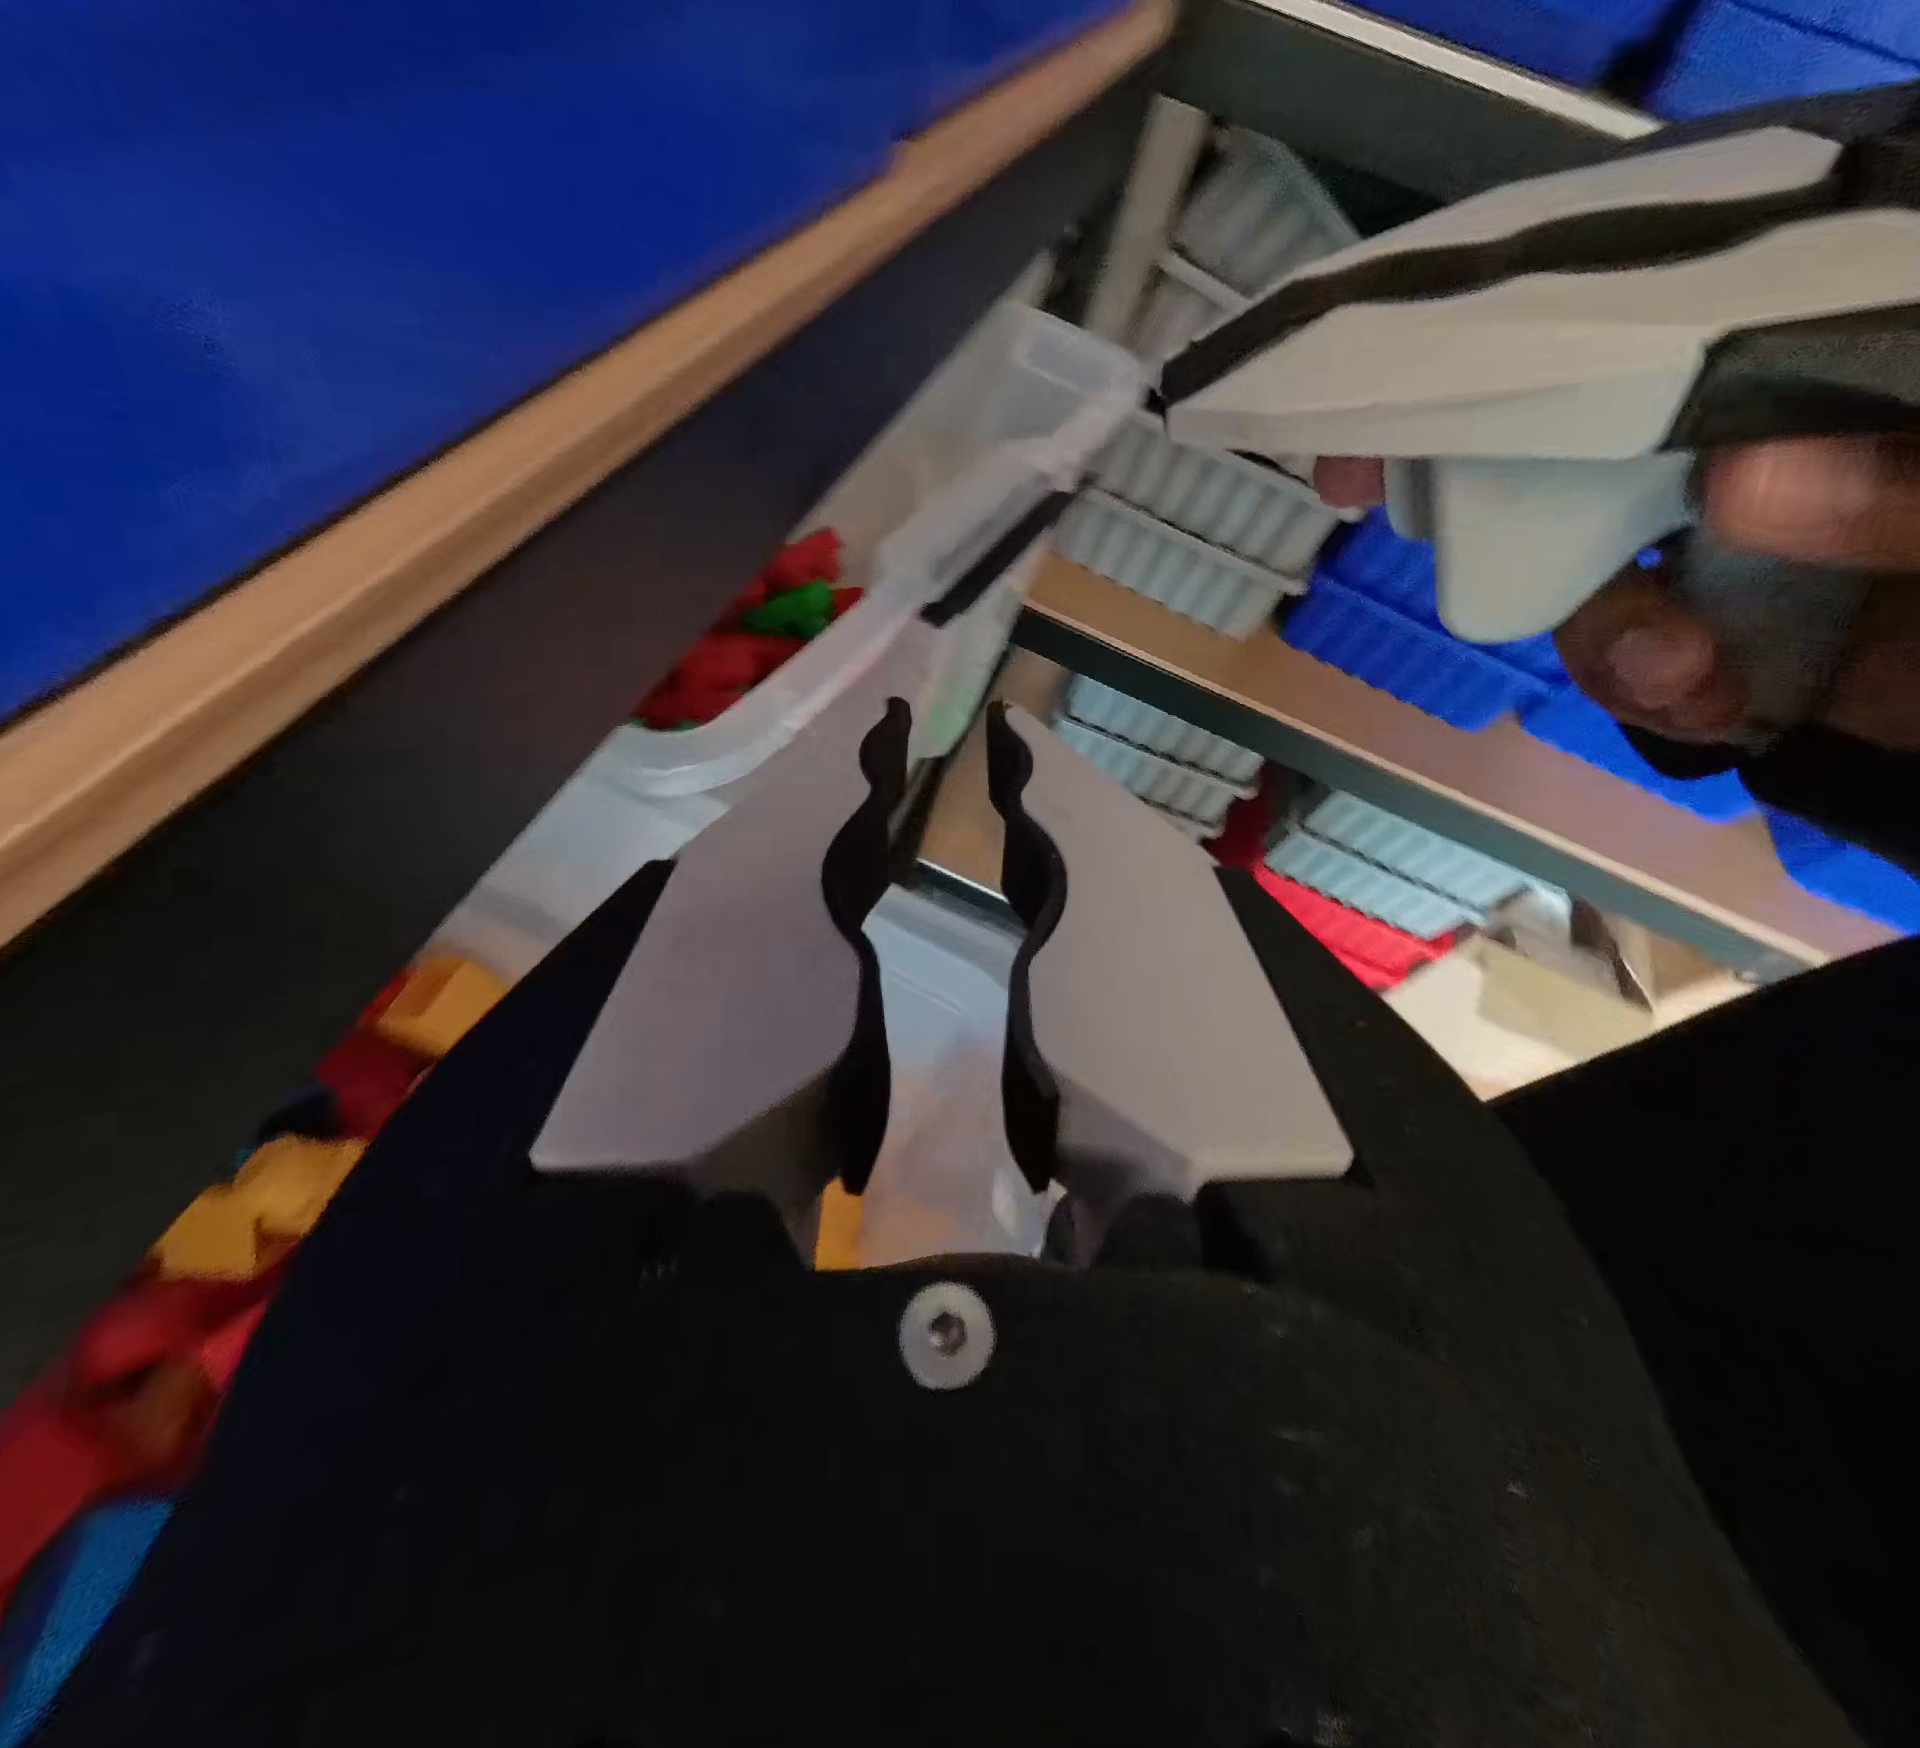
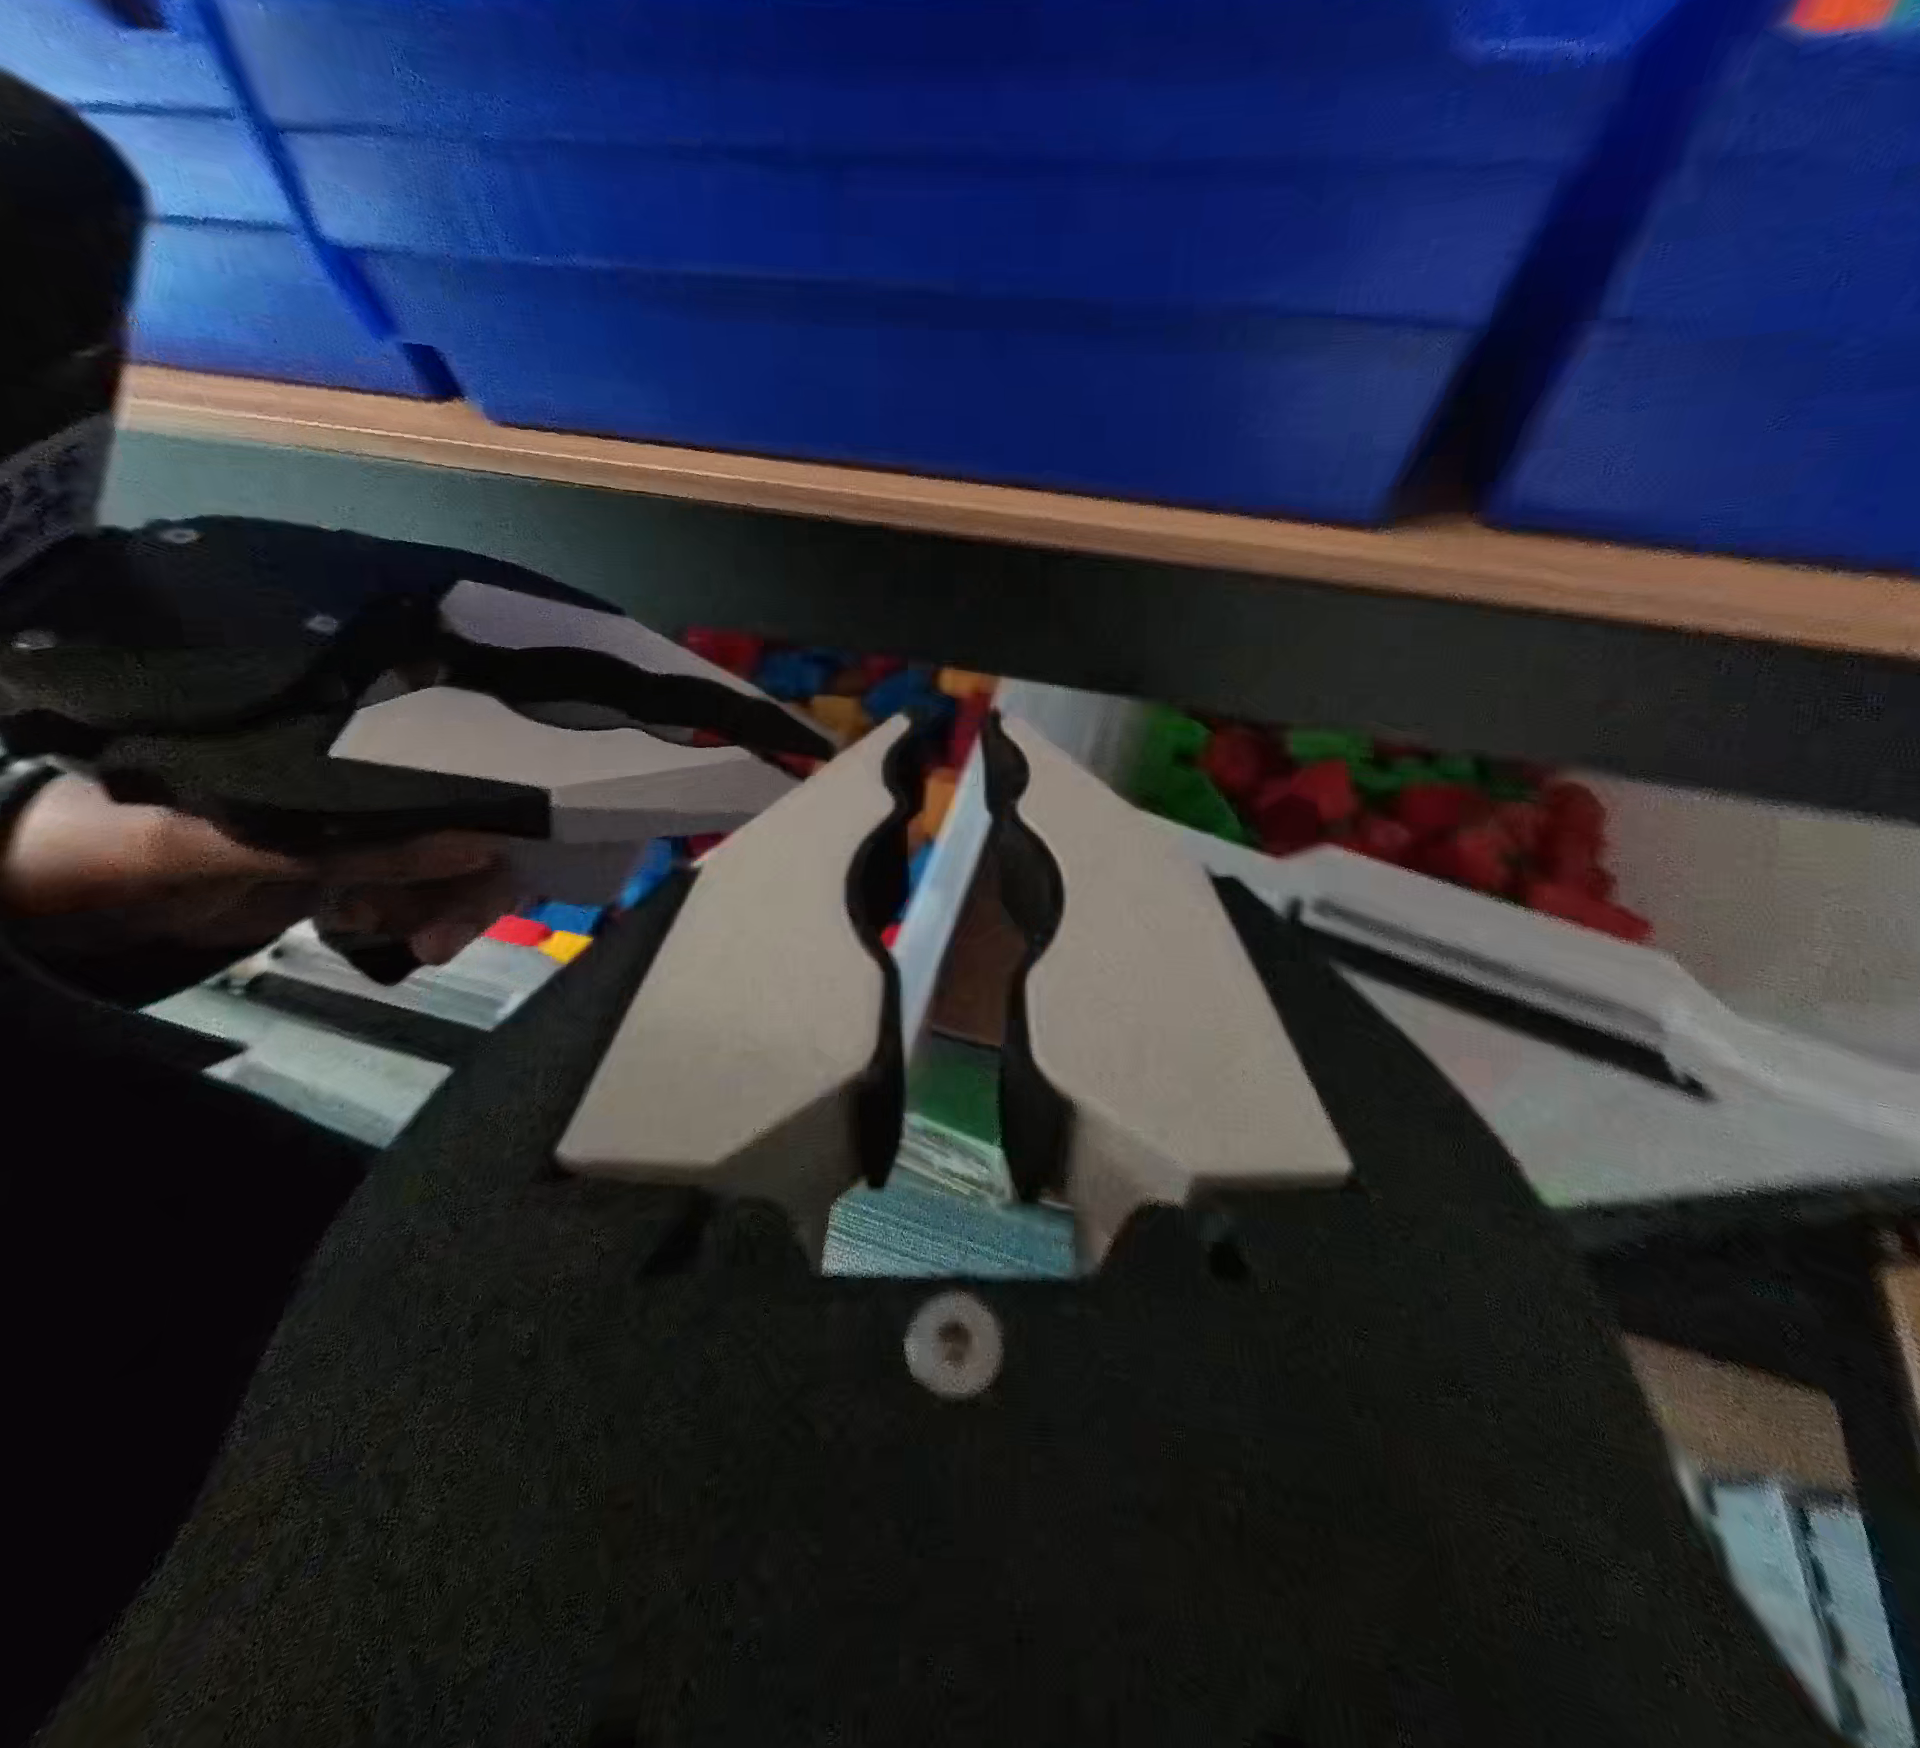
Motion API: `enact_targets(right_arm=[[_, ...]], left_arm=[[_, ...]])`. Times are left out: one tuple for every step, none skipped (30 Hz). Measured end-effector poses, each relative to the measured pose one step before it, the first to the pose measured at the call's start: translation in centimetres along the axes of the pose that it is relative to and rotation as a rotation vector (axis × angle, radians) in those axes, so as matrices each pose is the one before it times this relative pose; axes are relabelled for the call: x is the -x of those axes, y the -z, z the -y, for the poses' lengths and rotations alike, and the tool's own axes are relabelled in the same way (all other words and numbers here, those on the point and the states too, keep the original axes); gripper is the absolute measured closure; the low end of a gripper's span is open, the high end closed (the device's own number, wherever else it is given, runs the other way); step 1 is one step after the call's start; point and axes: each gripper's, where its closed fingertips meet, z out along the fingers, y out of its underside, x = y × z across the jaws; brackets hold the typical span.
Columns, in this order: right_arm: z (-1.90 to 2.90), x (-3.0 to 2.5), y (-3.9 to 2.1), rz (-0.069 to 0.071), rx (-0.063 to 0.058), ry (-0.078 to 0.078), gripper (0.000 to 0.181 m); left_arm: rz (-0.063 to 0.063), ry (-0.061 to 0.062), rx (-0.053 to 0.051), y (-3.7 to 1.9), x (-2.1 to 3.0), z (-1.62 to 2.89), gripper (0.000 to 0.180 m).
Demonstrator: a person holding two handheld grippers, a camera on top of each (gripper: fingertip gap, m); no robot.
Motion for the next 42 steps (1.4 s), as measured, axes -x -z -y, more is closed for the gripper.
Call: enact_targets(right_arm=[[-0.601,-1.283,1.407,-0.0727,0.0019,-0.0359,0.17],[-0.478,-1.459,1.5,-0.0693,-0.0017,-0.0402,0.168],[-0.285,-1.618,1.509,-0.0648,-0.0038,-0.0419,0.165],[-0.082,-1.761,1.516,-0.0594,-0.0047,-0.0389,0.162],[0.127,-1.887,1.507,-0.0538,-0.0053,-0.0329,0.159],[0.234,-1.923,1.402,-0.0478,-0.0024,-0.024,0.156],[0.351,-1.977,1.332,-0.0423,0.0023,-0.0133,0.156],[0.553,-2.066,1.287,-0.042,-0.0003,-0.005,0.156],[0.807,-2.091,1.217,-0.0423,-0.01,-0.0008,0.156],[1.008,-2.047,1.094,-0.037,-0.0165,0.0006,0.156],[1.103,-1.982,0.891,-0.0292,-0.0161,0.0017,0.154],[1.157,-1.903,0.667,-0.0237,-0.014,0.0054,0.15],[1.22,-1.877,0.444,-0.022,-0.0135,0.0138,0.146],[1.312,-1.885,0.2,-0.0225,-0.0124,0.026,0.14],[1.403,-1.918,-0.026,-0.026,-0.0077,0.0407,0.134],[1.537,-2.033,-0.236,-0.0308,-0.0007,0.0574,0.128],[1.833,-2.188,-0.393,-0.0362,-0.0031,0.0678,0.125],[2.276,-2.328,-0.512,-0.0366,-0.0179,0.0673,0.124],[2.633,-2.302,-0.649,-0.0265,-0.0327,0.0603,0.124],[2.821,-2.224,-0.797,-0.0117,-0.0412,0.0496,0.123],[2.846,-2.239,-0.995,-0.0029,-0.0392,0.0383,0.122],[2.605,-2.343,-1.191,-0.0011,-0.0186,0.0333,0.121],[2.169,-2.404,-1.342,-0.0038,0.0096,0.0425,0.121],[1.614,-2.481,-1.456,-0.0132,0.0334,0.0595,0.121],[0.955,-2.419,-1.569,-0.0154,0.057,0.0684,0.124],[0.355,-2.116,-1.659,-0.0084,0.0754,0.0697,0.129],[-0.115,-1.666,-1.682,0.0071,0.0845,0.0634,0.133],[-0.468,-1.149,-1.672,0.0267,0.0914,0.0432,0.135],[-0.701,-0.607,-1.638,0.0494,0.0947,0.0156,0.139],[-0.863,0.027,-1.523,0.0759,0.0967,-0.0051,0.14],[-1.064,0.498,-1.319,0.0926,0.1046,-0.0095,0.139],[-1.032,0.607,-1.072,0.0875,0.1019,-0.0045,0.139],[-0.627,0.219,-0.783,0.0512,0.0712,0.0007,0.145],[-0.036,-0.111,-0.402,0.0228,0.0266,0.0074,0.151],[0.153,-0.043,-0.05,0.0293,0.0074,-0.0074,0.153],[0.074,0.06,0.093,0.0464,0.0043,-0.037,0.156],[0.086,0.048,0.139,0.0523,-0.0049,-0.0455,0.158],[-0.013,-0.006,0.141,0.0387,-0.0063,-0.0332,0.158],[-0.031,-0.027,0.107,0.0175,-0.0038,-0.0154,0.158],[0.003,-0.003,0.056,0.0024,-0.0009,-0.0045,0.158],[0.006,0.003,0.018,-0.0068,0.0023,0.0005,0.158],[0.003,-0.015,0.016,-0.0061,0.003,0.0015,0.158]], left_arm=[[-0.0523,-0.0417,0.016,-0.556,-1.18,-0.128,0.168],[-0.048,-0.0422,0.0146,-0.621,-1.168,-0.042,0.167],[-0.0431,-0.0372,0.0092,-0.658,-1.117,0.081,0.166],[-0.0381,-0.028,0.0039,-0.666,-1.029,0.195,0.166],[-0.0342,-0.0161,-0.0002,-0.633,-0.943,0.316,0.165],[-0.0325,-0.0056,-0.0039,-0.588,-0.906,0.394,0.165],[-0.0304,0.0001,-0.0081,-0.526,-0.856,0.45,0.165],[-0.0239,0.001,-0.0092,-0.439,-0.711,0.383,0.165],[-0.0143,-0.0013,-0.0059,-0.434,-0.545,0.281,0.165],[-0.0042,-0.005,-0.0012,-0.432,-0.386,0.166,0.165],[0.0059,-0.0073,0.0006,-0.382,-0.2,0.1,0.165],[0.0143,-0.0058,-0.0011,-0.473,-0.157,0.19,0.165],[0.0198,-0.0004,-0.0035,-0.312,0.089,0.085,0.165],[0.024,0.0056,-0.0033,-0.32,0.169,0.093,0.165],[0.0261,0.0119,-0.0012,-0.294,0.247,0.058,0.165],[0.0262,0.0176,-0.0004,-0.291,0.238,0.094,0.165],[0.0239,0.0211,-0.003,-0.228,0.189,0.157,0.164],[0.0213,0.0223,-0.0087,-0.189,0.118,0.237,0.164],[0.0202,0.0215,-0.011,-0.268,0.06,0.262,0.163],[0.0183,0.0175,-0.0089,-0.273,0.027,0.167,0.162],[0.0161,0.0113,-0.0052,-0.325,-0.046,0.113,0.161],[0.0143,0.005,-0.002,-0.325,-0.123,0.025,0.16],[0.0156,0.0011,-0.0011,-0.319,-0.138,-0.009,0.159],[0.0167,0.0002,-0.0014,-0.279,-0.132,-0.019,0.158],[0.0158,0.0025,-0.0034,-0.26,-0.18,-0.025,0.158],[0.0129,0.0052,-0.0054,-0.191,-0.172,-0.023,0.158],[0.0112,0.0079,-0.0064,-0.185,-0.13,-0.042,0.158],[0.0103,0.0099,-0.0063,-0.185,-0.087,-0.055,0.158],[0.0095,0.0106,-0.0058,-0.19,-0.02,-0.077,0.158],[0.0087,0.0103,-0.0055,-0.152,0.076,-0.032,0.158],[0.0074,0.0097,-0.0073,-0.097,0.128,0.028,0.158],[0.0067,0.0103,-0.0096,-0.073,0.183,0.083,0.157],[0.0074,0.0117,-0.0101,-0.018,0.268,0.092,0.157],[0.005,0.0123,-0.0098,-0.003,0.27,0.054,0.157],[0.0008,0.0116,-0.0068,-0.037,0.248,-0.036,0.157],[-0.0009,0.0097,-0.0022,-0.028,0.231,-0.125,0.157],[-0.002,0.0067,0.0023,-0.053,0.22,-0.195,0.157],[-0.0035,0.0034,0.0056,-0.071,0.175,-0.24,0.156],[-0.0057,-0.0003,0.0077,-0.072,0.144,-0.249,0.156],[-0.0067,-0.0034,0.0082,-0.074,0.105,-0.223,0.156],[-0.0063,-0.0059,0.0085,-0.117,0.089,-0.181,0.156],[-0.0077,-0.0074,0.0087,-0.095,0.043,-0.124,0.155]])
